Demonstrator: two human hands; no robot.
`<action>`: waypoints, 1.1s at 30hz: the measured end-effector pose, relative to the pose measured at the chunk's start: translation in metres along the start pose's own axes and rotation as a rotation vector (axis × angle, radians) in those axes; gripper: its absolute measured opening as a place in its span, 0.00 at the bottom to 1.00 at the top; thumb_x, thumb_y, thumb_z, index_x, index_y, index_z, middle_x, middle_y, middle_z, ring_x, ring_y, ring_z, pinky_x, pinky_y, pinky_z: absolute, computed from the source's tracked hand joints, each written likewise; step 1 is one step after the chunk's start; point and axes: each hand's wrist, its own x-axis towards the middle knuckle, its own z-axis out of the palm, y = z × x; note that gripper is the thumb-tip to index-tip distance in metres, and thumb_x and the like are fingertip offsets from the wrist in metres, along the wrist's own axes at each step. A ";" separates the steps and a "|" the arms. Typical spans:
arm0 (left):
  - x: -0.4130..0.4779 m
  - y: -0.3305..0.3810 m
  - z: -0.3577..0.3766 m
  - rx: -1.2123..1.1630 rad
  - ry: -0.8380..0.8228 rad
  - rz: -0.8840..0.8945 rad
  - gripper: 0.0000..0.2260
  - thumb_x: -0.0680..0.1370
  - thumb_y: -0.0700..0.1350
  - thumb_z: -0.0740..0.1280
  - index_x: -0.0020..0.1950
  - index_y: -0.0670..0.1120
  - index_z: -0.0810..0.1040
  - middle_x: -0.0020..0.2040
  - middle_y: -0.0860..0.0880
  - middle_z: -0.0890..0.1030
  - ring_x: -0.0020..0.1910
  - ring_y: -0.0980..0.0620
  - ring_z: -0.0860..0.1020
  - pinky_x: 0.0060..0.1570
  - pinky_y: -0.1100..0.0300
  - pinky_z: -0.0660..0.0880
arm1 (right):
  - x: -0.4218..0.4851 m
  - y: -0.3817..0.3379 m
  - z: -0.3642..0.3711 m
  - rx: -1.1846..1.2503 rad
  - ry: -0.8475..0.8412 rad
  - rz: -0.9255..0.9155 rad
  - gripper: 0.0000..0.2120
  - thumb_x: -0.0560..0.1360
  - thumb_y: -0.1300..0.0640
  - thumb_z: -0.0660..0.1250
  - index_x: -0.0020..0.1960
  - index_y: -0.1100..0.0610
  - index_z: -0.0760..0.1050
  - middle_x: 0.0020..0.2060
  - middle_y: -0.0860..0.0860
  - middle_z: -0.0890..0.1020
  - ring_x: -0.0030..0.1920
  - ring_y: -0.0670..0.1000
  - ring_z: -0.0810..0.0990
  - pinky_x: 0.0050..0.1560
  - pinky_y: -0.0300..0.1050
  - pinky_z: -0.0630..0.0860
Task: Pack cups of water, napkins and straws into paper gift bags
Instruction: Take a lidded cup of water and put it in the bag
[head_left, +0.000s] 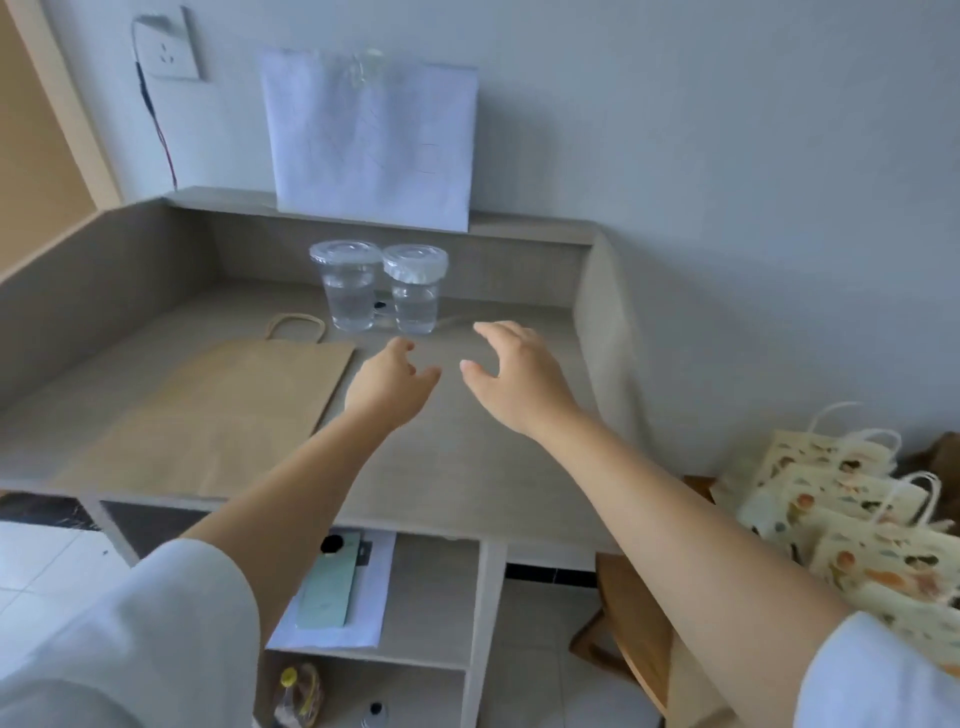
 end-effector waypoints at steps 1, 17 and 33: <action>0.018 -0.006 -0.002 0.003 -0.023 -0.014 0.26 0.78 0.54 0.64 0.73 0.46 0.63 0.64 0.47 0.76 0.61 0.46 0.75 0.57 0.54 0.71 | 0.017 0.000 0.009 0.007 -0.014 0.037 0.24 0.77 0.52 0.63 0.71 0.58 0.65 0.68 0.52 0.70 0.68 0.52 0.65 0.64 0.41 0.61; 0.209 -0.023 0.040 -0.497 0.011 -0.188 0.31 0.74 0.43 0.69 0.73 0.44 0.59 0.65 0.43 0.73 0.61 0.43 0.75 0.59 0.52 0.73 | 0.198 0.012 0.104 0.069 -0.060 0.194 0.30 0.76 0.47 0.63 0.75 0.52 0.59 0.76 0.50 0.54 0.76 0.50 0.48 0.74 0.51 0.53; 0.064 0.005 0.046 -0.289 0.086 -0.124 0.19 0.76 0.47 0.65 0.64 0.44 0.65 0.49 0.51 0.75 0.48 0.49 0.74 0.46 0.58 0.65 | 0.061 -0.009 0.051 0.163 0.084 0.179 0.24 0.76 0.50 0.65 0.69 0.58 0.69 0.71 0.54 0.65 0.71 0.54 0.58 0.70 0.47 0.59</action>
